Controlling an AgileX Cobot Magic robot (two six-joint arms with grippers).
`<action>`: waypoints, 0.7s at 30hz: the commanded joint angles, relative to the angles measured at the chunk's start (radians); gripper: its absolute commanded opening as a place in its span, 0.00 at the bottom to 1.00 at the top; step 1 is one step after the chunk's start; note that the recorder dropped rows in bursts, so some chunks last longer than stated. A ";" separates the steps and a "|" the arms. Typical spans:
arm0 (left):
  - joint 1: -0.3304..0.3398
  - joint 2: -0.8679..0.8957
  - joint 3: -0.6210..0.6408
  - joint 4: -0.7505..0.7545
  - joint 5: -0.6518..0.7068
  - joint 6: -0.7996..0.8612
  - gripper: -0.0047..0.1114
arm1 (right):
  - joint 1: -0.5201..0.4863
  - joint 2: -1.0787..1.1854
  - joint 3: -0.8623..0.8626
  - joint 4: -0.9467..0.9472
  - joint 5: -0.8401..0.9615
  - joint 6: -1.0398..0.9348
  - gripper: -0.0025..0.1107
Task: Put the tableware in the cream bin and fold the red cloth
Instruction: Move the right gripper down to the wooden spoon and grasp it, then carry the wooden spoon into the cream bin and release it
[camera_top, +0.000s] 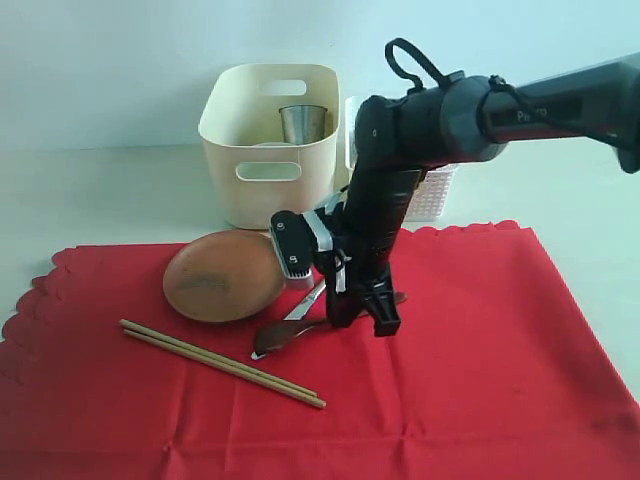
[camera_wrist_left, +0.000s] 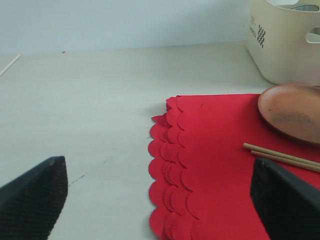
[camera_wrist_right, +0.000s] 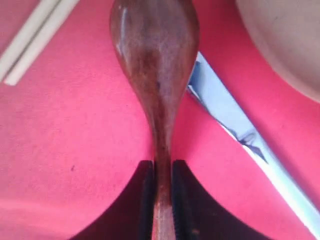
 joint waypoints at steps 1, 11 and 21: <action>0.003 -0.005 0.003 0.002 -0.016 0.001 0.85 | 0.000 -0.061 -0.002 -0.001 0.048 0.026 0.02; 0.003 -0.005 0.003 0.002 -0.016 0.001 0.85 | 0.000 -0.194 -0.002 0.062 0.057 0.080 0.02; 0.003 -0.005 0.003 0.002 -0.016 0.001 0.85 | -0.027 -0.266 -0.032 0.262 -0.079 0.078 0.02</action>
